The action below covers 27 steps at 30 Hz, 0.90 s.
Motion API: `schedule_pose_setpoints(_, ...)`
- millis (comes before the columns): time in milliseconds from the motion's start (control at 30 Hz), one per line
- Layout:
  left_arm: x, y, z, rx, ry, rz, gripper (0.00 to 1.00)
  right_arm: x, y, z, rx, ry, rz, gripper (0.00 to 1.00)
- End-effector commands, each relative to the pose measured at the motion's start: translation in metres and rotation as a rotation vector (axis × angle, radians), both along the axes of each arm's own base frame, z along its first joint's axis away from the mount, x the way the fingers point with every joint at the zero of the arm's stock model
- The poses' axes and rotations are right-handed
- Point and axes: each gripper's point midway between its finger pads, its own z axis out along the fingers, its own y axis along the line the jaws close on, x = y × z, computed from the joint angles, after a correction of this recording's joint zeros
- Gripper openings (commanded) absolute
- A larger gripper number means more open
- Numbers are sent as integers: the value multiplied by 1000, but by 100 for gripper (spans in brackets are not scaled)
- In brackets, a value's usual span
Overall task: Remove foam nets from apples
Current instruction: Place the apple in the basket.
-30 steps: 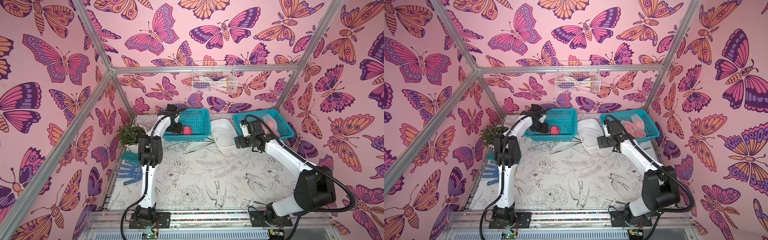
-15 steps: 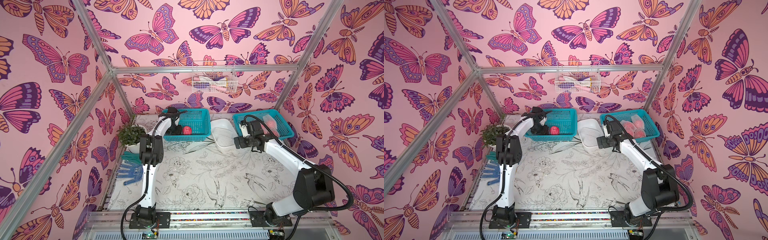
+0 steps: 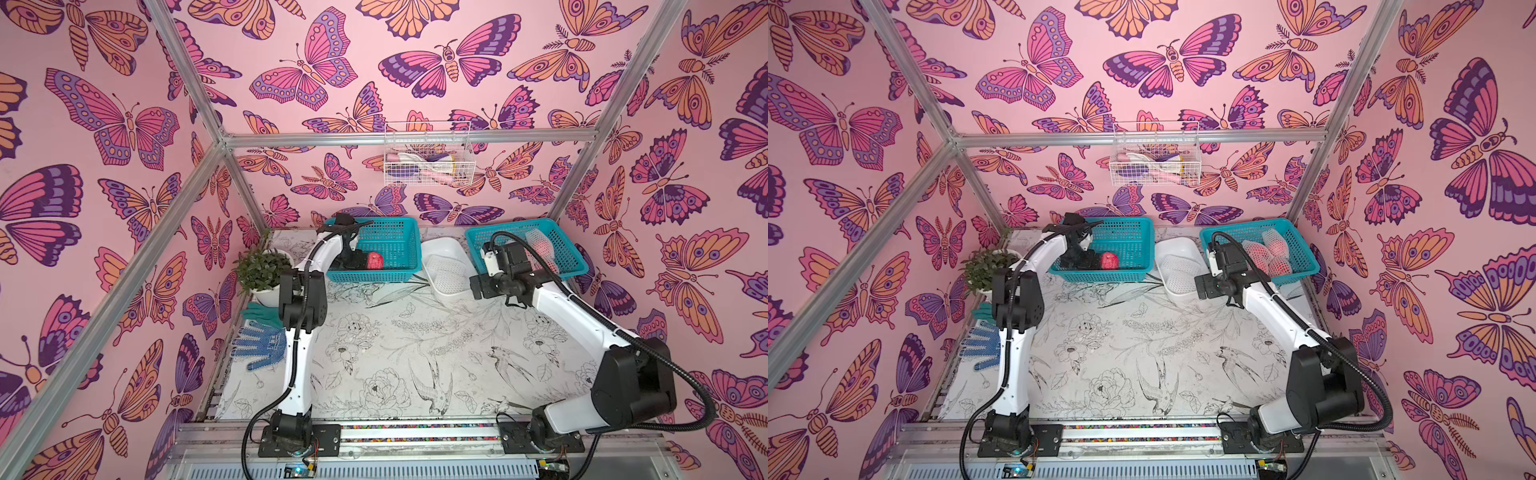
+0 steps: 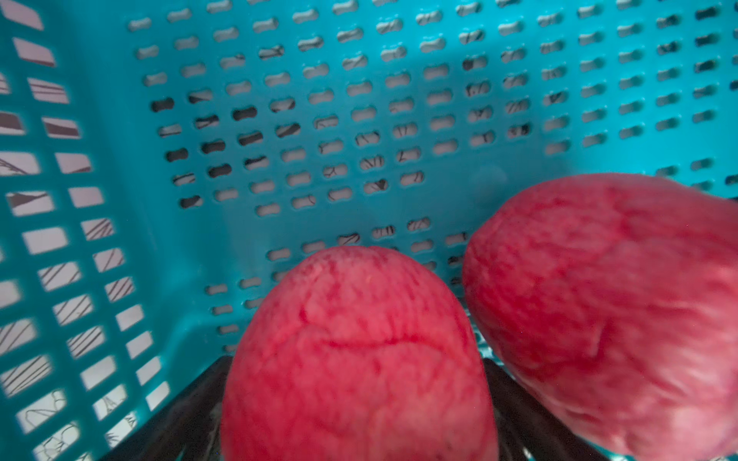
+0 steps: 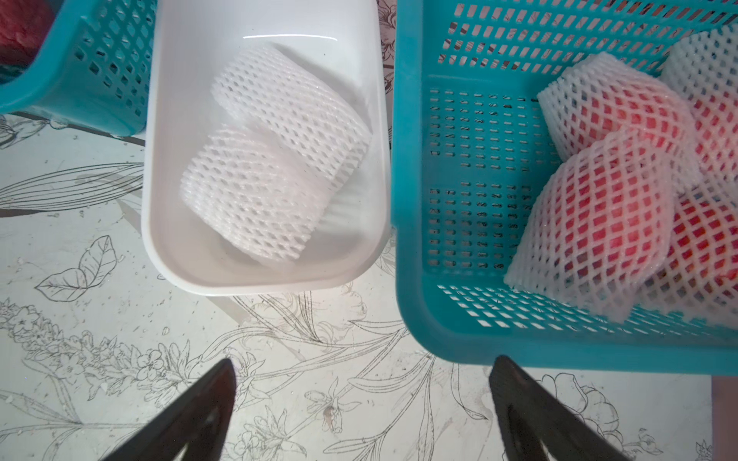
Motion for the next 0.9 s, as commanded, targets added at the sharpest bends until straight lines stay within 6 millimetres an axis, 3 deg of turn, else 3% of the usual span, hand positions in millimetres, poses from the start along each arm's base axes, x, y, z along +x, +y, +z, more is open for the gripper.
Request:
schedule_pose_setpoints(0,-7,7,36,-1,-33,34,97,-13,-5,7,9,-6,-1,100)
schedule_pose_setpoints(333,-30,13,87,-17,-99,86,99,-30,-23,27,2,-42,-51,100)
schedule_pose_setpoints(500,-58,8,115,-52,-148,97,99,-26,-38,39,-1,-49,-89,100)
schedule_pose_setpoints(700,-110,-31,126,-163,-179,15,98,0,-57,52,-22,-11,-128,99)
schedule_pose_setpoints(867,-141,-72,126,-228,-191,-87,98,39,-72,48,-48,40,-157,99)
